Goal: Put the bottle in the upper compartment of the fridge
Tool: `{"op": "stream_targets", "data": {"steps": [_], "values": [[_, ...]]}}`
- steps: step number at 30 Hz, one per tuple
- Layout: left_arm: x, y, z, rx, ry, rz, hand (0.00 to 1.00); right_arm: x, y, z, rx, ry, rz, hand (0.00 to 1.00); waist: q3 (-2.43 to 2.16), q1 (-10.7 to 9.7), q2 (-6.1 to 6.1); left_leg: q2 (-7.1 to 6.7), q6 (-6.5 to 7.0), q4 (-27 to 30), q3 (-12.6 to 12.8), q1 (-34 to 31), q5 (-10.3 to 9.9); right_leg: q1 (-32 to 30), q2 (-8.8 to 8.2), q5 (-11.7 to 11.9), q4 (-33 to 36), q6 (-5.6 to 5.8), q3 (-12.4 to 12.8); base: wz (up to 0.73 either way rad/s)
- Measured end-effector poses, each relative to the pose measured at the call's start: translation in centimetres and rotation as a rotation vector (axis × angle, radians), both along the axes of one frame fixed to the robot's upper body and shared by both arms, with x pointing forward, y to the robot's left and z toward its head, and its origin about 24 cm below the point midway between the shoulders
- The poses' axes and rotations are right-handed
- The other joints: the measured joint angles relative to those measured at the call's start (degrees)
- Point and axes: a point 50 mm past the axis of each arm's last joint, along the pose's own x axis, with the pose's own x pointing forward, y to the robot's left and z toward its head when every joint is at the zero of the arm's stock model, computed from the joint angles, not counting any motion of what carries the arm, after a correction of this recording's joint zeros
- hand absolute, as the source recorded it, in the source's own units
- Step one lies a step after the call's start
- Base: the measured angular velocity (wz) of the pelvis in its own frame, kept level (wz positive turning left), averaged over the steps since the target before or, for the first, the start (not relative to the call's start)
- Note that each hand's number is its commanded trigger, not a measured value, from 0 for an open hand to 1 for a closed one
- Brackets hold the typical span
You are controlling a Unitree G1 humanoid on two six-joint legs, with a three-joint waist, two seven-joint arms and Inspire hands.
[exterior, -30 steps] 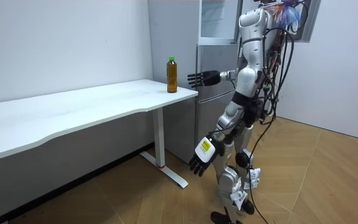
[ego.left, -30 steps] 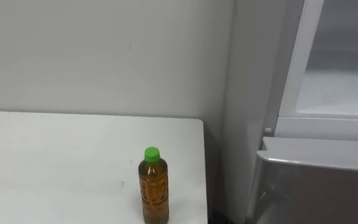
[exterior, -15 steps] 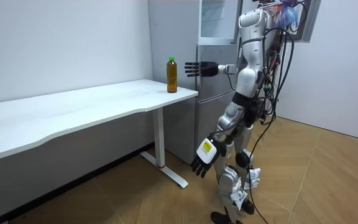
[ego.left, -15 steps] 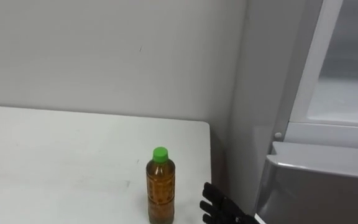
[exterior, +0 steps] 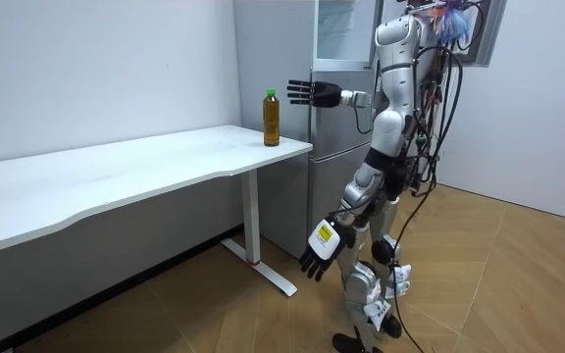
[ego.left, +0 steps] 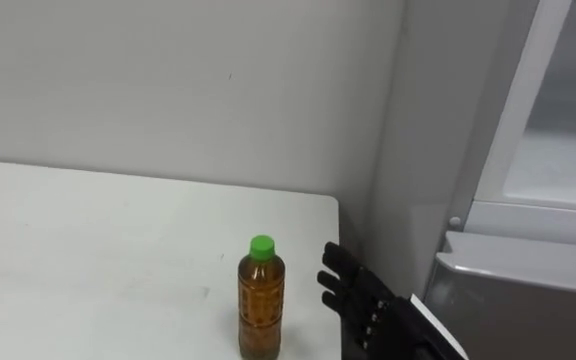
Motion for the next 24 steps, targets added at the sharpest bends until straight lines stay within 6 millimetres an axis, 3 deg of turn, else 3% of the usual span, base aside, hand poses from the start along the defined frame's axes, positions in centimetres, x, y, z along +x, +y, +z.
{"op": "stream_targets", "data": {"steps": [15,24], "values": [[-0.3,0.2,-0.1,0.023,0.028,0.011,0.0,0.1,0.1,-0.2,0.005,0.016,-0.045,0.0,0.2,2.5,0.36,0.04,0.0,-0.1,0.0,0.1,0.0,0.1,-0.02,0.0,0.0,0.0,-0.3,0.0],[-0.5,0.0,-0.2,0.024,0.046,-0.014,0.0,1.2,0.1,-0.7,-0.008,0.051,-0.119,0.0,0.51,2.7,0.81,-0.09,0.07,-0.1,-0.1,-0.3,0.0,0.0,-0.25,0.0,-0.1,0.03,-0.9,0.02]]}}
